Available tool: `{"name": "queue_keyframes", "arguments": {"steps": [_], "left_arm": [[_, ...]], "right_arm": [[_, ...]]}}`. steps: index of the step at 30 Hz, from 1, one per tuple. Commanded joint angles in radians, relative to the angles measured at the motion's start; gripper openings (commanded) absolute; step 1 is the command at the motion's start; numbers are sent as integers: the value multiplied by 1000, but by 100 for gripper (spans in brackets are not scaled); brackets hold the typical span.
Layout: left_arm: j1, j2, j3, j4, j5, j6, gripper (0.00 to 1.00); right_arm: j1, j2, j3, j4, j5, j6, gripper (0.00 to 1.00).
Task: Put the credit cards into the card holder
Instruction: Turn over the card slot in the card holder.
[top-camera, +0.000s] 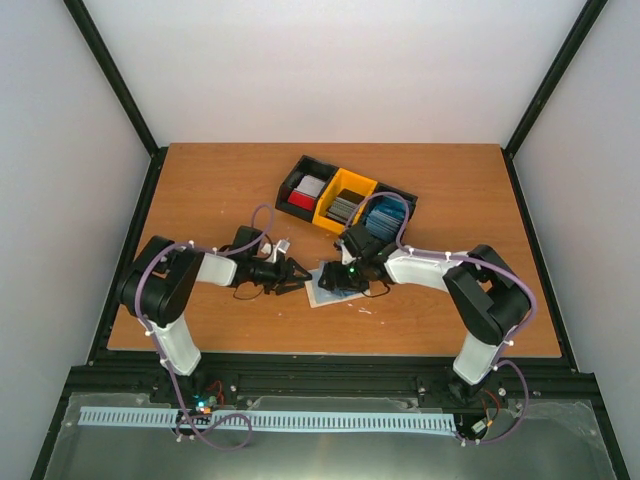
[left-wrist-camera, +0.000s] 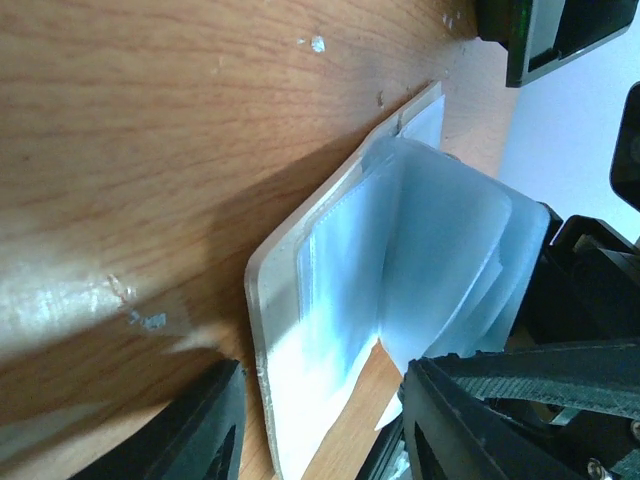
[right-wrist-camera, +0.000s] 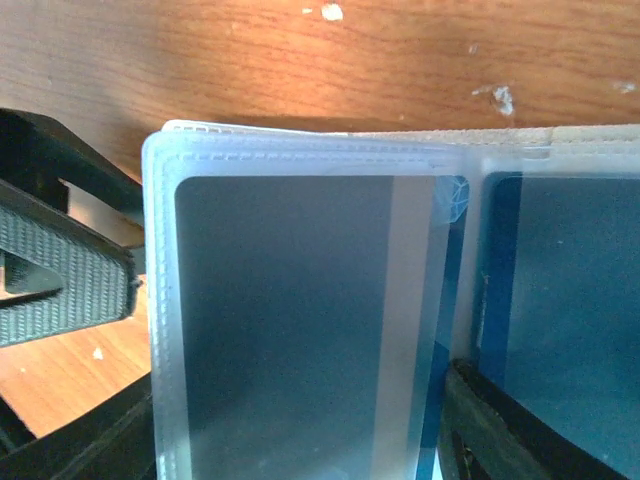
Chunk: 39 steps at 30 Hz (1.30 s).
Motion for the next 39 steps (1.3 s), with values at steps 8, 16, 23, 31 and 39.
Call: {"name": "queue_keyframes", "arguments": {"steps": [8,16,23,31,39], "left_arm": [[-16,-122,-19,-69,-150,48,50],[-18,-144,26,8,-49,51,57],[-38,-46,103,49,40,13,62],[-71,38,161,78,86,-41,60],[-101,76,202,10,31,-46,41]], "right_arm": [[-74,31,-139,199,-212,-7,61],[-127,13,-168,235,-309,-87,60],[-159,27,-176,236,-379,-150,58],[-180,49,-168,227,-409,-182,57],[-182,55,-146,199,-418,-205,57]]}}
